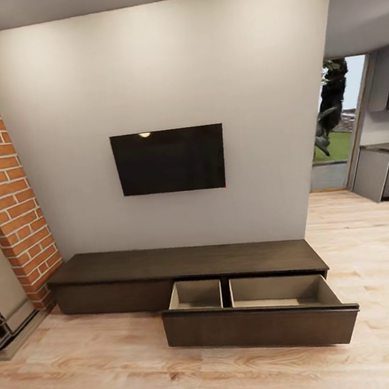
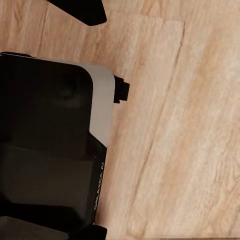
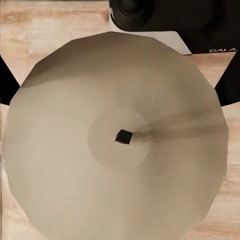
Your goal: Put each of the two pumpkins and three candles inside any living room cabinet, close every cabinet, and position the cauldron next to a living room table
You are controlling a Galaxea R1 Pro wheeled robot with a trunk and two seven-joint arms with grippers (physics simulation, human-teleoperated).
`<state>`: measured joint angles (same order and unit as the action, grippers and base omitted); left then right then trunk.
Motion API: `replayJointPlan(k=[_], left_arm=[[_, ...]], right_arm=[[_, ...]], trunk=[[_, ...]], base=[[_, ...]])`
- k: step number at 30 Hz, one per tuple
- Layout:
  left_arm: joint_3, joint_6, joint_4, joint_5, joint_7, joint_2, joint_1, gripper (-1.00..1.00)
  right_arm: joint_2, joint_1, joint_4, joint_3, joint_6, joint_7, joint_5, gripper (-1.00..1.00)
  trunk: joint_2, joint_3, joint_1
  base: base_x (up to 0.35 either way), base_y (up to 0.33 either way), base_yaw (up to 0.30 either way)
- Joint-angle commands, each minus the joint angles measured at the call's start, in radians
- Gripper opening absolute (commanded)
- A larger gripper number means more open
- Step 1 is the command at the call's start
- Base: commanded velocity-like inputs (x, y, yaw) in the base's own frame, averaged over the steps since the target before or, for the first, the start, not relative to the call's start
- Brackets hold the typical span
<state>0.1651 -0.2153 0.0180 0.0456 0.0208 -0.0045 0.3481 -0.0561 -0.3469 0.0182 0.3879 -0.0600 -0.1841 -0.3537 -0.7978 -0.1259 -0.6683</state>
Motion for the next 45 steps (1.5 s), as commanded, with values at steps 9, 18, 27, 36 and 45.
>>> replayJointPlan(k=[9, 18, 27, 36, 45], left_arm=[[0.005, -0.005, 0.002, 0.005, 0.002, -0.001, 0.0, 1.0], [0.005, -0.005, 0.002, 0.005, 0.002, -0.002, 0.0, 1.0], [0.005, -0.004, 0.002, 0.005, 0.002, -0.002, 0.0, 1.0], [0.005, -0.005, 0.002, 0.005, 0.002, -0.002, 0.0, 1.0], [0.005, -0.004, 0.002, 0.005, 0.001, -0.003, 0.0, 1.0]], right_arm=[[-0.001, -0.001, 0.002, 0.009, -0.004, -0.002, -0.01, -1.0], [-0.001, -0.001, 0.002, 0.009, -0.005, -0.002, -0.01, -1.0], [-0.002, -0.001, 0.002, 0.011, -0.007, -0.002, -0.01, -1.0], [-0.004, -0.001, 0.002, 0.011, -0.007, -0.002, -0.01, -1.0], [-0.005, -0.001, 0.002, 0.011, -0.007, -0.002, -0.01, -1.0]], trunk=[[-0.001, -0.002, 0.0], [-0.001, -0.002, 0.0], [-0.001, -0.002, 0.0], [-0.001, -0.002, 0.0], [-0.001, -0.002, 0.0]], base=[[0.0, 0.0, -0.252], [0.0, 0.0, -0.14], [0.0, -0.087, -0.01], [0.0, -0.022, 0.0], [0.0, -0.158, 0.0]])
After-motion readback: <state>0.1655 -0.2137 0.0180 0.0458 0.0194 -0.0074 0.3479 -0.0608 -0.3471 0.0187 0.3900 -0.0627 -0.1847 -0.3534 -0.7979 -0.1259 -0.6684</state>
